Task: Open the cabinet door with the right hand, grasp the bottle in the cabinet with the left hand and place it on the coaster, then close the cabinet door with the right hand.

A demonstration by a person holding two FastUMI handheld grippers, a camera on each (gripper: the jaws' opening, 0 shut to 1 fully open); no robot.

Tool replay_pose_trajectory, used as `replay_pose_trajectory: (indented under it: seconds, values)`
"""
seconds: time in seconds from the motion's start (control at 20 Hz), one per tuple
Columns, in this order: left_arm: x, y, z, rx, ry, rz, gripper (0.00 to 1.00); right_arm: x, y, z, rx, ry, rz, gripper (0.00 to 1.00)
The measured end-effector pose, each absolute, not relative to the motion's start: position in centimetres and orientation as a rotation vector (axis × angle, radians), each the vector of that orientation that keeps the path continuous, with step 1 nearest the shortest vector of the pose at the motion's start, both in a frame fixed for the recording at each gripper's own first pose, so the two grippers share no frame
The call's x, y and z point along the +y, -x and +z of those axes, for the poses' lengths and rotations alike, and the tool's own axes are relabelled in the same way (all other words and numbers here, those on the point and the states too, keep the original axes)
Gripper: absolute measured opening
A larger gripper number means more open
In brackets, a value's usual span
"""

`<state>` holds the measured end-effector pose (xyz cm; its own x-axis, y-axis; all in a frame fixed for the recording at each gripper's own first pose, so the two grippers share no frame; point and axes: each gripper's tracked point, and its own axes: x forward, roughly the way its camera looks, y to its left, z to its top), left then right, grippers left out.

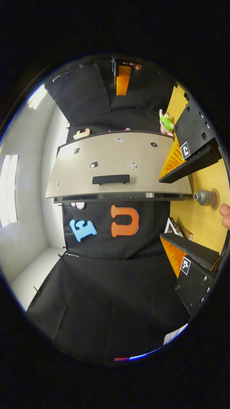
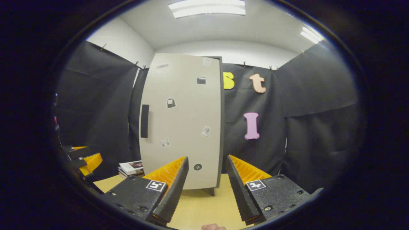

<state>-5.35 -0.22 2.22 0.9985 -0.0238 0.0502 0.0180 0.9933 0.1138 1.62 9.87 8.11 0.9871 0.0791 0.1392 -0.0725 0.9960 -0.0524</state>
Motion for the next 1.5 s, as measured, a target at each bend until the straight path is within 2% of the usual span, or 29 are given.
replay_pose_trajectory:
  seconds: [0.2,0.55,1.5]
  values:
    - [-2.5,6.3,1.8,-0.044,-0.101,-0.062,0.94,5.8,2.1,4.2,-0.098,0.019,-0.020,0.78]
    - [-4.5,7.1,2.1,-0.046,-0.098,-0.097,0.94,2.2,2.9,3.1,-0.064,-0.038,-0.104,0.78]
    - [-3.8,8.5,2.7,-0.038,-0.087,-0.067,0.94,3.1,3.4,4.8,-0.101,-0.070,-0.070,0.78]
